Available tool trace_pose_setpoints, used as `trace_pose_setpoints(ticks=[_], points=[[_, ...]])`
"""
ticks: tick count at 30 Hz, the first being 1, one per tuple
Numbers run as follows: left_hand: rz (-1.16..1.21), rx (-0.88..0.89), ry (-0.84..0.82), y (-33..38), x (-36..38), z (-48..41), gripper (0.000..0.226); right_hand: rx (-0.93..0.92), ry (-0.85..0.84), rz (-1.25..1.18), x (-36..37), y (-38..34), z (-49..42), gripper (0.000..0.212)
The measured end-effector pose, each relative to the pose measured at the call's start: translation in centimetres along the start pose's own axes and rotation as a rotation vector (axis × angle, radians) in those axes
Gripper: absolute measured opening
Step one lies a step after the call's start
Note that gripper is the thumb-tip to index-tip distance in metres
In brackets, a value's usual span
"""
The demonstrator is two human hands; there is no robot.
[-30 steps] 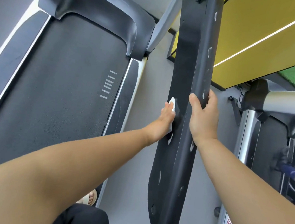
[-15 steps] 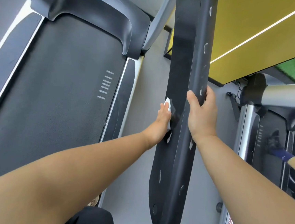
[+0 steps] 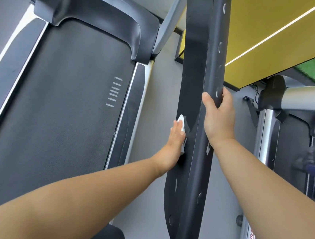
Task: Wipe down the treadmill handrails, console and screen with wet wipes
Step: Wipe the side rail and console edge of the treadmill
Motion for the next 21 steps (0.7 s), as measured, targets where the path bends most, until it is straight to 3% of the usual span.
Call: trace_pose_setpoints(ticks=[5,10,14,16,18,21], points=[[-0.017,-0.02,-0.106,-1.5,0.1,1.2,0.053,0.006,0.004,-0.01,0.0,0.1,-0.1,0.032],[0.018,0.063,0.002,-0.4,0.1,-0.2,0.059,0.003,0.009,-0.017,0.0,0.2,-0.1,0.037],[-0.034,0.06,0.043,-7.3,0.8,-0.7,0.048,0.006,0.001,-0.018,0.0,0.1,-0.2,0.037],[-0.092,0.029,0.042,-4.8,0.6,0.5,0.039,-0.003,0.004,-0.018,0.0,0.2,-0.2,0.038],[0.008,0.002,-0.037,-2.4,0.9,0.8,0.046,-0.009,0.002,-0.017,0.0,0.3,-0.2,0.039],[0.063,0.084,-0.021,-0.3,0.4,0.5,0.05,-0.016,0.008,-0.013,0.1,0.4,-0.3,0.04]])
Point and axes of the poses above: each hand's wrist, its own z-axis away from the middle knuckle, its own x-axis out of the palm, y = z × x, the point moved 4 cm from there along -z, towards the middle knuckle, and after that the axes turned 1 degree about -z, right-handed, at the moved point
